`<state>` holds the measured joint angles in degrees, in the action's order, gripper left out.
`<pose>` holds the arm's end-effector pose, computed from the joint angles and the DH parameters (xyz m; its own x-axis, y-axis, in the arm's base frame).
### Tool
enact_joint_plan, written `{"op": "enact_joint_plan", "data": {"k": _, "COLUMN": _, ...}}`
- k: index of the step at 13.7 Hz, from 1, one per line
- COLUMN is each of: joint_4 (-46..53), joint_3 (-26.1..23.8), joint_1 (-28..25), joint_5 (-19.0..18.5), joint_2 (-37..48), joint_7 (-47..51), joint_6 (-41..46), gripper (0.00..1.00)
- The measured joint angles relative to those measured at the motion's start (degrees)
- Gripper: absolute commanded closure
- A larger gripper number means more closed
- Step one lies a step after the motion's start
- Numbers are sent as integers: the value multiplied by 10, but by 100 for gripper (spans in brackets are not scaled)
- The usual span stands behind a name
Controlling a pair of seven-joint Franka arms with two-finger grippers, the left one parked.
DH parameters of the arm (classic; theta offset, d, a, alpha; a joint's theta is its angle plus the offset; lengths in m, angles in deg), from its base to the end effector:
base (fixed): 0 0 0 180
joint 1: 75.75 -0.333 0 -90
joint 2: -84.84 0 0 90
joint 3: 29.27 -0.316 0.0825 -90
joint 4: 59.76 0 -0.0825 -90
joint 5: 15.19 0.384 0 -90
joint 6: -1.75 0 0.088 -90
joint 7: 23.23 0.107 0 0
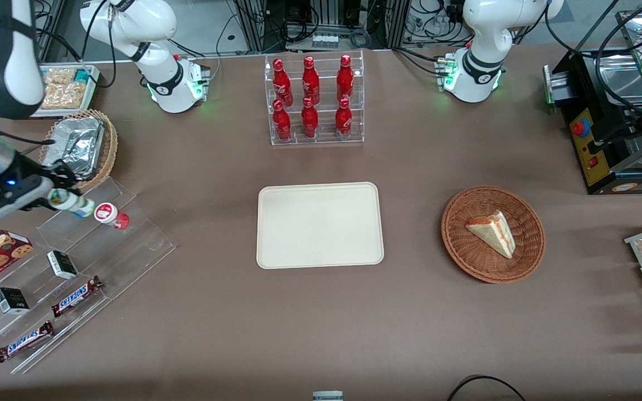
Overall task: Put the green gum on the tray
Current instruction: 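Carry the green gum tub with the right gripper over the cream tray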
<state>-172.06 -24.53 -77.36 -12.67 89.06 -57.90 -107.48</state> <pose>0.5392 -0.0273 0.5082 0.8590 0.5102 0.0432 0.5115 -0.8588 -0.0283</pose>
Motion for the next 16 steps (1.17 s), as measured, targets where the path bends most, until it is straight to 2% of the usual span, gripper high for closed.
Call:
{"op": "enact_joint_plan", "data": {"k": 5, "joint_4": 31, "joint_3": -3, "joint_1": -160, "joint_5": 7, "joint_2": -39, "joint_7": 254, "joint_6": 3, "gripper": 100}}
{"op": "enact_joint_plan", "data": {"k": 9, "joint_4": 68, "joint_3": -4, "joint_1": -286, "joint_5": 10, "joint_2": -114, "joint_7": 474, "joint_6": -49, "gripper": 100}}
{"op": "enact_joint_plan", "data": {"k": 16, "joint_4": 149, "joint_3": -2, "joint_1": -415, "joint_5": 10, "joint_2": -299, "joint_7": 716, "joint_6": -171, "gripper": 100}}
